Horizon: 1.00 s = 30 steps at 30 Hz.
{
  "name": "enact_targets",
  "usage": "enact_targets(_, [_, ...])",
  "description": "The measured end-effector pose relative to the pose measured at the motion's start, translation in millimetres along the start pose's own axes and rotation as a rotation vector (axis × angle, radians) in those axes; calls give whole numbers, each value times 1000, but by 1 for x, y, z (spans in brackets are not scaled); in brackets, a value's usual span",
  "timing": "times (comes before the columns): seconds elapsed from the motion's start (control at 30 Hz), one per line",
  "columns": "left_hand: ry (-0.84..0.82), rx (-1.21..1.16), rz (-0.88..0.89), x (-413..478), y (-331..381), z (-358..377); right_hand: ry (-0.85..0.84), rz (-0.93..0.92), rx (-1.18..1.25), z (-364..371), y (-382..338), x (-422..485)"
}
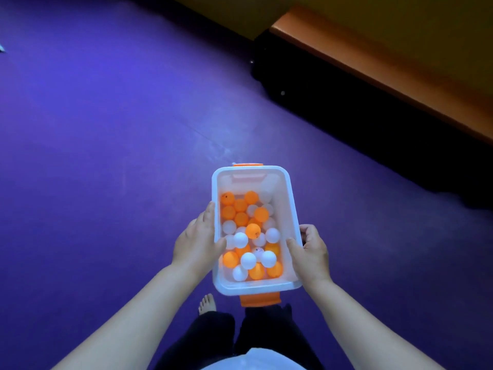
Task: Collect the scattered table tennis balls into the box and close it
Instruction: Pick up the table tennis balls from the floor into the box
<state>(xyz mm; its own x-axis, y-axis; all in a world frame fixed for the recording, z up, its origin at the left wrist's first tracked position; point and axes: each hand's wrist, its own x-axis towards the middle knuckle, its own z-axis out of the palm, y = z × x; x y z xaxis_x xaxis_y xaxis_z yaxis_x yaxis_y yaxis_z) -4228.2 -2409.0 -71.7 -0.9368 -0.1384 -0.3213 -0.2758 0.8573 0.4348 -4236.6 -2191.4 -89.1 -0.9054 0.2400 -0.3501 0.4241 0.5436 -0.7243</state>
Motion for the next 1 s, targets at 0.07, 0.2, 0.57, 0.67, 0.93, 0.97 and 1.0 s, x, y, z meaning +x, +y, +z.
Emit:
enact_targets(0.07, [-25,8,32,37,16,-3,28,24,25,-6,-10,31])
enact_targets(0.2, [-50,15,74,117,57,-2,55,61,74,-23,-24,105])
enact_targets(0.57, [-29,-26,21,337,218,-2,40,74,48,-110,-74,364])
enact_targets(0.67, [-21,-41,-17,388,249,-6,11,56,20,-125,-95,427])
enact_targets(0.93, [-81,35,-72,537,289,-15,-41,30,3,-126,-147,582])
enact_targets(0.97, [-86,20,-76,558,295,-17,-41,26,-3,-127,-157,602])
enact_targets(1.0, [-91,9,-80,580,302,-20,-41,23,-10,-129,-166,622])
